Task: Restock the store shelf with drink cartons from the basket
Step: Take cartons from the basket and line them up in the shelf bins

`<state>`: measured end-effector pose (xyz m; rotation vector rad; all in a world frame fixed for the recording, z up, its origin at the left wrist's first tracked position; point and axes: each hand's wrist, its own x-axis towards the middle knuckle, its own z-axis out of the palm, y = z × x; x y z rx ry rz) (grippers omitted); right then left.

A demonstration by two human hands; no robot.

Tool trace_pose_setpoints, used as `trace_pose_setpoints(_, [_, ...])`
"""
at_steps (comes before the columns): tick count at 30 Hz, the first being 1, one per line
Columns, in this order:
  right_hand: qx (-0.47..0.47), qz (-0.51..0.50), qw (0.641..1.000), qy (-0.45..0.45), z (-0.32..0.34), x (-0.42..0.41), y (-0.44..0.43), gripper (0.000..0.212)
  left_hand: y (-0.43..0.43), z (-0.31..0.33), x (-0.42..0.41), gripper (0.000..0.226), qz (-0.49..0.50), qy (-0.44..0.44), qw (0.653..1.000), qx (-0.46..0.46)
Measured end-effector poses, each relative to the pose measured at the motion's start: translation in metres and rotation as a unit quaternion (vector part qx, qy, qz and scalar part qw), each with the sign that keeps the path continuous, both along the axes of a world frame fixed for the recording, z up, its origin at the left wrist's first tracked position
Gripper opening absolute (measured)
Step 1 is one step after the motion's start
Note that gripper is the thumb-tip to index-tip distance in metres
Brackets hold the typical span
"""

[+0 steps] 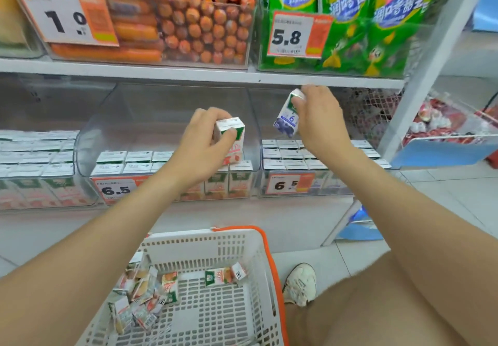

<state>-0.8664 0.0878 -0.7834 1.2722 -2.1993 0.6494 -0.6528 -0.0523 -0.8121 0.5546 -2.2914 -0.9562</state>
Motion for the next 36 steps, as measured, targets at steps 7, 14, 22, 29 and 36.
trace_pose_setpoints(7, [0.184, 0.012, 0.982, -0.032, -0.035, -0.029, -0.05, 0.032, -0.01, -0.026, -0.01, 0.018, -0.003, 0.021, 1.0, 0.012])
trace_pose_setpoints(14, [0.304, 0.053, 0.93, -0.198, -0.046, -0.038, -0.077, 0.022, -0.014, -0.03, -0.007, 0.039, -0.006, 0.037, 0.996, 0.078])
trace_pose_setpoints(22, [0.118, -0.006, 0.959, -0.257, -0.011, 0.018, -0.056, 0.042, -0.026, -0.02, 0.003, 0.036, -0.016, 0.038, 0.993, 0.114])
trace_pose_setpoints(29, [0.003, 0.189, 0.947, -0.258, 0.001, 0.121, -0.053, 0.026, -0.033, 0.01, 0.049, 0.034, -0.045, 0.048, 0.991, 0.116])
trace_pose_setpoints(36, [-0.016, 0.259, 0.896, -0.36, -0.001, 0.176, -0.087, 0.037, -0.063, 0.033, 0.128, 0.034, -0.055, 0.039, 0.99, 0.121])
